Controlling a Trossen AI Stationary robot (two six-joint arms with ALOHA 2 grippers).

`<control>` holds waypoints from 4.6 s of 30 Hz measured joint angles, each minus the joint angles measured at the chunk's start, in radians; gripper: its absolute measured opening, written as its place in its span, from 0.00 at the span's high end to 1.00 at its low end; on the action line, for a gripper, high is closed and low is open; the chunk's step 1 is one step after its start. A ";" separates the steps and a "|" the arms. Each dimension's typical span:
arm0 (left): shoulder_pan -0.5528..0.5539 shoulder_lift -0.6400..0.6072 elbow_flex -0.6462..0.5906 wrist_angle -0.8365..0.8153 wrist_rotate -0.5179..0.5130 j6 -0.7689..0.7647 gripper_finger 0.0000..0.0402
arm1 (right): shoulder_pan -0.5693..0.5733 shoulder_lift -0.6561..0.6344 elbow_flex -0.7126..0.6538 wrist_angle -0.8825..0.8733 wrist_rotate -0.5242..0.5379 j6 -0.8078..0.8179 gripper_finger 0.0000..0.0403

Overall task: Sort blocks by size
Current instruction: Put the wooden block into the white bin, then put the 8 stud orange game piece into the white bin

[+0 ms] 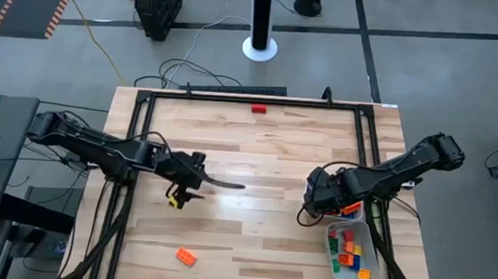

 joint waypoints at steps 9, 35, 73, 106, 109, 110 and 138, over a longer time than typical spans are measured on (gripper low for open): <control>-0.239 0.024 0.000 -0.102 0.051 -0.051 0.35 | 0.008 0.000 0.042 0.026 0.096 0.012 0.18; -0.642 0.445 -0.001 0.360 -0.126 -0.398 0.35 | -0.015 0.000 0.051 -0.035 0.236 -0.069 0.22; -0.289 0.468 -0.002 0.564 -0.536 -0.033 0.65 | 0.260 0.007 0.024 0.486 0.607 -0.317 0.22; -0.123 0.467 0.000 1.174 -0.500 0.161 0.65 | 0.059 0.188 -0.156 1.756 0.544 -1.127 0.22; -0.122 0.467 0.000 1.179 -0.439 0.131 0.65 | 0.075 0.188 -0.156 1.787 0.533 -1.191 0.22; -0.122 0.467 0.000 1.188 -0.422 0.123 0.65 | 0.076 0.187 -0.156 1.787 0.520 -1.195 0.22; -0.102 0.467 0.000 1.203 -0.329 -0.044 0.48 | 0.039 0.258 -0.155 1.830 0.426 -1.277 0.60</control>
